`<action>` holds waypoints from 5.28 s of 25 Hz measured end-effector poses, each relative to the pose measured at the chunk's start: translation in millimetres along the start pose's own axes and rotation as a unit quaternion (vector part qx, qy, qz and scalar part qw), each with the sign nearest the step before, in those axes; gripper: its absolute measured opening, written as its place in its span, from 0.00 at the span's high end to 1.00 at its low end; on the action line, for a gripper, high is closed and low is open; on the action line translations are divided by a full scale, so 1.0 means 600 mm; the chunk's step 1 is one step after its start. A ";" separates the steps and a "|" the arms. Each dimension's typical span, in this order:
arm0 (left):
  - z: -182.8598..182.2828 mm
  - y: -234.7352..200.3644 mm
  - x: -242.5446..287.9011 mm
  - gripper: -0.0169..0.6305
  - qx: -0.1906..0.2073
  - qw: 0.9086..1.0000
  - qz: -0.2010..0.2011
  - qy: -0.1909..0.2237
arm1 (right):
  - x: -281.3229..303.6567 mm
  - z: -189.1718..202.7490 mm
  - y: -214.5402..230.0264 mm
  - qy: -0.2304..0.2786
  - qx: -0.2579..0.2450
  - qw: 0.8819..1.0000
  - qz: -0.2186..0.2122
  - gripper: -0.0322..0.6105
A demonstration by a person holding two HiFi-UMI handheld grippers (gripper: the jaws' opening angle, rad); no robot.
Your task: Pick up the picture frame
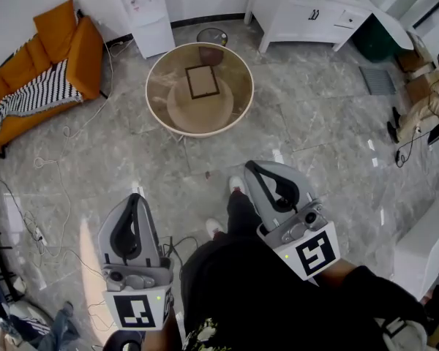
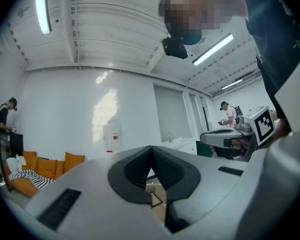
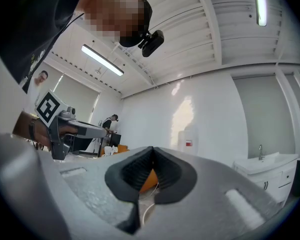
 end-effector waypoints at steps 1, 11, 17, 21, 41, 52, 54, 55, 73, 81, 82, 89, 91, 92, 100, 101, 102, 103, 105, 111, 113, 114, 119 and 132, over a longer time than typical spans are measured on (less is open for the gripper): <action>-0.002 0.000 0.013 0.96 0.002 1.000 -0.003 0.000 | 0.008 0.003 0.014 0.001 0.001 1.000 -0.003 0.96; -0.027 0.001 0.144 0.96 0.007 0.999 -0.040 0.008 | 0.097 0.021 0.143 0.029 -0.001 0.999 -0.037 0.96; -0.040 0.014 0.232 0.96 0.006 0.999 -0.039 0.016 | 0.124 0.033 0.231 0.030 0.002 0.999 -0.032 0.96; -0.039 0.031 0.295 0.96 0.002 0.999 -0.039 0.011 | 0.133 0.049 0.293 0.028 0.001 0.999 -0.028 0.96; -0.012 0.063 0.454 0.96 -0.003 0.998 -0.061 -0.011 | 0.162 0.129 0.455 0.015 0.020 0.999 -0.028 0.96; 0.020 -0.006 0.578 0.96 -0.012 1.000 -0.029 -0.007 | 0.253 0.169 0.516 -0.005 0.009 1.000 -0.001 0.96; 0.021 -0.021 0.606 0.96 -0.013 1.000 -0.023 -0.004 | 0.277 0.171 0.530 -0.008 0.006 1.000 0.002 0.96; 0.020 -0.031 0.619 0.96 -0.014 1.000 -0.021 -0.002 | 0.291 0.169 0.536 -0.007 0.004 1.000 0.001 0.96; 0.054 -0.202 0.824 0.96 -0.044 0.999 0.017 -0.021 | 0.578 0.235 0.598 -0.026 0.011 0.999 -0.023 0.95; 0.110 -0.209 0.908 0.96 -0.046 0.997 0.015 -0.053 | 0.639 0.311 0.634 -0.062 0.038 0.996 -0.057 0.95; 0.116 -0.206 0.920 0.96 -0.046 0.997 0.013 -0.056 | 0.646 0.322 0.641 -0.065 0.043 0.995 -0.065 0.95; 0.167 -0.219 0.992 0.96 -0.105 0.991 -0.042 -0.067 | 0.718 0.409 0.691 -0.081 0.045 0.986 -0.137 0.95; 0.185 -0.222 1.010 0.96 -0.121 0.989 -0.055 -0.064 | 0.738 0.432 0.699 -0.080 0.049 0.983 -0.161 0.95; 0.197 -0.222 1.020 0.96 -0.122 0.989 -0.060 -0.065 | 0.745 0.445 0.703 -0.080 0.049 0.981 -0.170 0.95; 0.347 -0.224 1.076 0.94 -0.164 0.975 -0.091 -0.121 | 0.770 0.601 0.704 -0.136 0.072 0.963 -0.222 0.95; 0.367 -0.226 1.076 0.92 -0.171 0.972 -0.093 -0.132 | 0.769 0.621 0.699 -0.144 0.076 0.961 -0.222 0.95; 0.385 -0.230 1.075 0.90 -0.173 0.970 -0.094 -0.143 | 0.768 0.638 0.693 -0.150 0.078 0.960 -0.222 0.95; 0.403 -0.235 1.075 0.89 -0.173 0.969 -0.094 -0.150 | 0.768 0.655 0.687 -0.155 0.080 0.959 -0.222 0.95; 0.436 -0.246 1.082 0.86 -0.178 0.969 -0.093 -0.144 | 0.769 0.692 0.677 -0.173 0.083 0.956 -0.222 0.95; 0.593 -0.240 1.091 0.76 -0.186 0.951 -0.093 -0.227 | 0.766 0.802 0.661 -0.217 0.113 0.946 -0.211 0.95; 0.653 -0.238 1.090 0.73 -0.198 0.946 -0.096 -0.238 | 0.760 0.828 0.658 -0.218 0.113 0.947 -0.207 0.95; 0.681 -0.236 1.089 0.71 -0.205 0.943 -0.098 -0.245 | 0.754 0.842 0.655 -0.220 0.109 0.947 -0.206 0.95; 0.803 -0.231 1.092 0.70 -0.208 0.927 -0.098 -0.295 | 0.734 0.946 0.633 -0.262 0.114 0.937 -0.203 0.95; 1.058 -0.241 1.108 0.69 -0.213 0.891 -0.079 -0.393 | 0.732 1.197 0.564 -0.355 0.164 0.907 -0.155 0.74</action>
Point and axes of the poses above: the fingertips, and each gripper's own axes: x forward along the fingers, y to its right, z out of its underside, the point moved 7 cm from there along -x, backward along the fingers, and after that the axes turned 6 degrees about -x, right-handed, at the moved point
